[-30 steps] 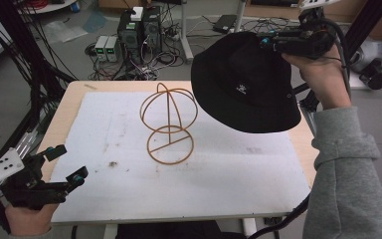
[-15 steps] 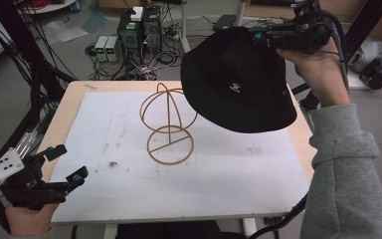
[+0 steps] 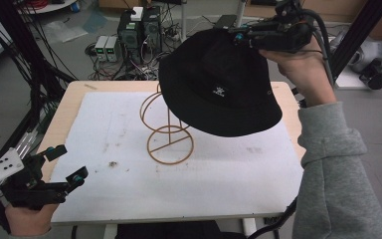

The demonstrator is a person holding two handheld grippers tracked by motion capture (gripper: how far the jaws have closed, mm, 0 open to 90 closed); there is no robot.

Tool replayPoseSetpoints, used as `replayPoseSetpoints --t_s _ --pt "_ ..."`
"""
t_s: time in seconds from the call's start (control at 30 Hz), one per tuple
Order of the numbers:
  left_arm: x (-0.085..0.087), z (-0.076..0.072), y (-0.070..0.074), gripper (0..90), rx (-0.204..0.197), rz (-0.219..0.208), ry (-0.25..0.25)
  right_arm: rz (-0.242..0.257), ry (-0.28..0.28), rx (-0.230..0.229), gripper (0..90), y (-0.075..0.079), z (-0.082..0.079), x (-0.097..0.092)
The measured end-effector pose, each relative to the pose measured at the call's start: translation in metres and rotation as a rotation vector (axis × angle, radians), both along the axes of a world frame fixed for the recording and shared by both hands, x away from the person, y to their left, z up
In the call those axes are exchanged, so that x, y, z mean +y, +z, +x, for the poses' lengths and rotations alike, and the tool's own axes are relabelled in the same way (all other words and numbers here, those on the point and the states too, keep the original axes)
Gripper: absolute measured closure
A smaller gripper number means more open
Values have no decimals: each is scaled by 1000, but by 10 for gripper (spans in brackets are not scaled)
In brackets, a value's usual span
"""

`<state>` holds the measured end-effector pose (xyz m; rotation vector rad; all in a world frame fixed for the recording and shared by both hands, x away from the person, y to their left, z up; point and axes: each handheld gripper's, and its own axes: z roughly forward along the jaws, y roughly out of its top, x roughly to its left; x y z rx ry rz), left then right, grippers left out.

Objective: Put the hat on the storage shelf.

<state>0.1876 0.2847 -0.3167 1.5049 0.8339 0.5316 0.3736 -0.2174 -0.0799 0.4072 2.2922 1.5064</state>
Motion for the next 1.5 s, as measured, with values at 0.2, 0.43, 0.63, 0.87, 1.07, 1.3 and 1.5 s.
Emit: replayPoseSetpoints --t_s 0.2,0.43,0.63,0.87,1.07,1.3,1.5 --pt "1 -1 0 17 0 1 -1 -13 45 4 880 -4 1 19" --pt "3 -2 0 17 0 -1 2 -25 96 14 880 -11 4 41" --pt "5 -2 1 17 -1 -2 4 -35 138 24 880 -24 8 61" --pt "7 -4 2 17 -8 -5 14 -44 178 40 880 -39 13 84" --pt "9 -4 2 17 -9 -7 16 -59 205 55 880 -52 16 102" --pt "10 -5 3 17 -10 -5 16 -73 214 66 880 -63 19 114" --pt "10 -5 3 17 -8 -4 16 -85 200 75 880 -72 21 117"
